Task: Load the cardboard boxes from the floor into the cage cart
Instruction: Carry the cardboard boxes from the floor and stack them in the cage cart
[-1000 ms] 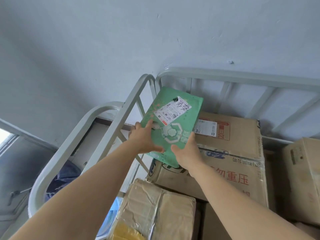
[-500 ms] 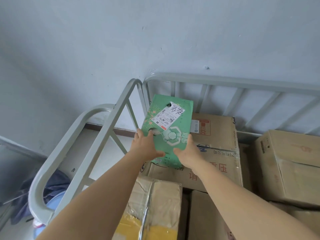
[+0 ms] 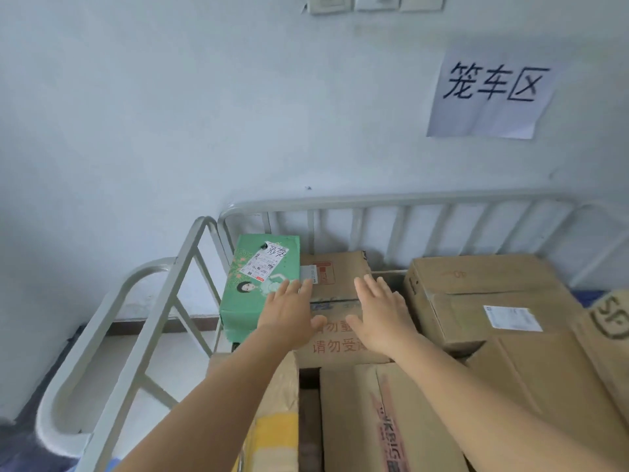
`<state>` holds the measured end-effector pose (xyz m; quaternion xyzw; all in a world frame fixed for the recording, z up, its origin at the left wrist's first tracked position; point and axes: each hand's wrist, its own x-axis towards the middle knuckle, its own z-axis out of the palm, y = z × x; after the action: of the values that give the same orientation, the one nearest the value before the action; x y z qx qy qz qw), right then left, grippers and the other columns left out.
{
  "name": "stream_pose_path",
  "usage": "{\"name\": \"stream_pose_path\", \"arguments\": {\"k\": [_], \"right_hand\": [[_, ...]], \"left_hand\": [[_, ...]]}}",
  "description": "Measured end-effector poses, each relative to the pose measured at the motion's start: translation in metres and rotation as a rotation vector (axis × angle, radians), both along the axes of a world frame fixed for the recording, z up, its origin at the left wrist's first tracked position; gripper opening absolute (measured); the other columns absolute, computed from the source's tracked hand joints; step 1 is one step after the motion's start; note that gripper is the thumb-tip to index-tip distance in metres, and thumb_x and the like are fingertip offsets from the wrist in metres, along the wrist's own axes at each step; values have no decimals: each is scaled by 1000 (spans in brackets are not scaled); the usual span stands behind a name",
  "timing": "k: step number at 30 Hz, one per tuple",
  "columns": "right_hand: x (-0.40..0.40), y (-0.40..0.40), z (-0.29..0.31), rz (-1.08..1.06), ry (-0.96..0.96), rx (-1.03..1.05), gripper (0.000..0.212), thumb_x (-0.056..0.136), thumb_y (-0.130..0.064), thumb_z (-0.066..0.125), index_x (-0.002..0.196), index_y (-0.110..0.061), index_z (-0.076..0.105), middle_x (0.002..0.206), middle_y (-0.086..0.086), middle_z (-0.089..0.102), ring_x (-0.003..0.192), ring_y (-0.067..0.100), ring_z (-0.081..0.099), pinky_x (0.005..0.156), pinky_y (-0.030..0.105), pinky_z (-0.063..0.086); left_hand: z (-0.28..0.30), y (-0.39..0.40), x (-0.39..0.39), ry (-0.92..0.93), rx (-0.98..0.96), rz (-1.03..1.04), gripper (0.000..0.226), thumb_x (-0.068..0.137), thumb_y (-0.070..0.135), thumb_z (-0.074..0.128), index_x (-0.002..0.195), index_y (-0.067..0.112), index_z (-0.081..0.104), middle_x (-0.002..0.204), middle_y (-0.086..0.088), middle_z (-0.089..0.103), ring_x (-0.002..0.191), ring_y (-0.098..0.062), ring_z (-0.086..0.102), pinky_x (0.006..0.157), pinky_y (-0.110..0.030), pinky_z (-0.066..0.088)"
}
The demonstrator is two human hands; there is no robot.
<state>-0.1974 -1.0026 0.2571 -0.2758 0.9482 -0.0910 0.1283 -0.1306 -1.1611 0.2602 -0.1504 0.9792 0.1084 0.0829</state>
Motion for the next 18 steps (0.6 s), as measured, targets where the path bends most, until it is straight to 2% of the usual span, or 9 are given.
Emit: {"name": "stream_pose_path", "arguments": {"k": [7, 12, 18], "right_hand": [[34, 116, 45, -216, 68, 6, 73, 101, -42, 43, 157, -16, 5, 165, 3, -1, 152, 25, -1, 122, 44, 10], [59, 194, 64, -368, 117, 13, 72, 101, -42, 42, 157, -15, 6, 165, 3, 1, 152, 23, 0, 121, 43, 8], [75, 285, 76, -569, 134, -31, 73, 100, -44, 42, 157, -16, 6, 165, 3, 0, 152, 21, 0, 121, 40, 7]], "left_hand": [[37, 99, 4, 115, 22, -235, 78, 91, 47, 54, 154, 19, 15, 158, -1, 23, 146, -21, 19, 119, -41, 19], [58, 172, 6, 168, 139, -368, 75, 93, 45, 52, 154, 18, 16, 158, 1, 25, 143, -20, 26, 115, -36, 25], [75, 255, -1, 150, 200, -523, 75, 94, 46, 49, 154, 22, 12, 157, 1, 23, 142, -22, 28, 112, -38, 30]]}}
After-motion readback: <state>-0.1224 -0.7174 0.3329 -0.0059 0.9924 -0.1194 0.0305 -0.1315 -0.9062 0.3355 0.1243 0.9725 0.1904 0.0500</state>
